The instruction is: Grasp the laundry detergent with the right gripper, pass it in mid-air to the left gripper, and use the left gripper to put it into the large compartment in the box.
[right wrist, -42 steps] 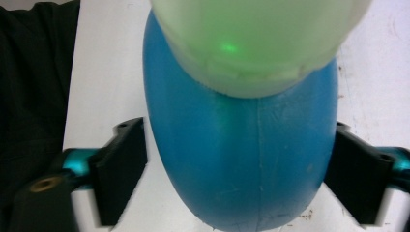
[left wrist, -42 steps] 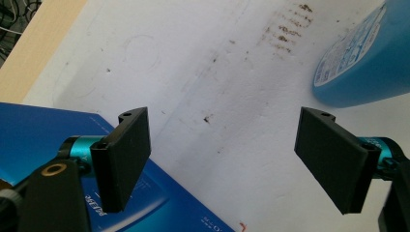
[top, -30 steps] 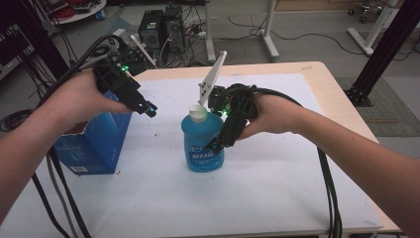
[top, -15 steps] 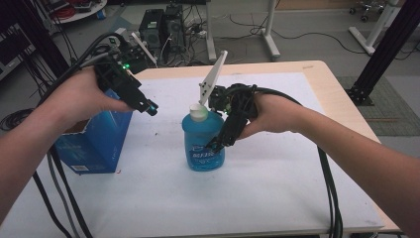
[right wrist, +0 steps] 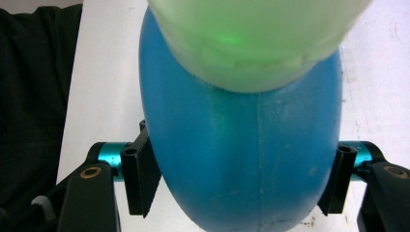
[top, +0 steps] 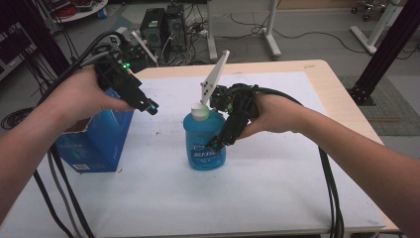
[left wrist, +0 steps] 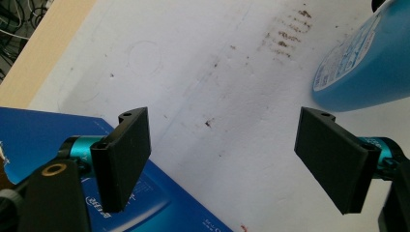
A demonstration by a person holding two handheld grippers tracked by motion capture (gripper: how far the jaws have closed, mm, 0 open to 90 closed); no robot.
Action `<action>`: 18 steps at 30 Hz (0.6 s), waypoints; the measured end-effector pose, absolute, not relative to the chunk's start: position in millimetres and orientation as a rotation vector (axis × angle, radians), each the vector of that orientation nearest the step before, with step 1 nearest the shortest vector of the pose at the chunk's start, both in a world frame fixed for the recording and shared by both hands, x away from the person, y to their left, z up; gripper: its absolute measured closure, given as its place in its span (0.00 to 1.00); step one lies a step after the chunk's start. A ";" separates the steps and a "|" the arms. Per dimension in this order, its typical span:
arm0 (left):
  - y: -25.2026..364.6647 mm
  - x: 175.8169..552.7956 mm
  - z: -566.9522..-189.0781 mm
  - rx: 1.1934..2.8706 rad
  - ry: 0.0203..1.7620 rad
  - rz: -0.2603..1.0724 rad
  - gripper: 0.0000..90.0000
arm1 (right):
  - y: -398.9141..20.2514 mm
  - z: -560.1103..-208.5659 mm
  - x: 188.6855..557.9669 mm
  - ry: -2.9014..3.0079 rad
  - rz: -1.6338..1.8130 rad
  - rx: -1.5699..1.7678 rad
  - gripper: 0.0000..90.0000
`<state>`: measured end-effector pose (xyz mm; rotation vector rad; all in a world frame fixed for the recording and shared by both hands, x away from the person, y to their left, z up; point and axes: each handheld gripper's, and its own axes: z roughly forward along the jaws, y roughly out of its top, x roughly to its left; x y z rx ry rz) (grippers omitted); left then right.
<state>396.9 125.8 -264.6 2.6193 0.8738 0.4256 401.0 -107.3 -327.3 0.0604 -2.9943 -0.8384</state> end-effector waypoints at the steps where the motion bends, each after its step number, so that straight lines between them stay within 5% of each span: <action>1: 125.9 396.9 -264.7 2.616 0.876 0.426 0.23 | -107.2 -327.5 400.8 -2.994 -0.839 0.057 0.35; 18: 127.4 395.9 -264.4 2.613 0.878 0.427 0.23 | -106.9 -330.3 400.6 -2.991 -0.835 0.053 0.42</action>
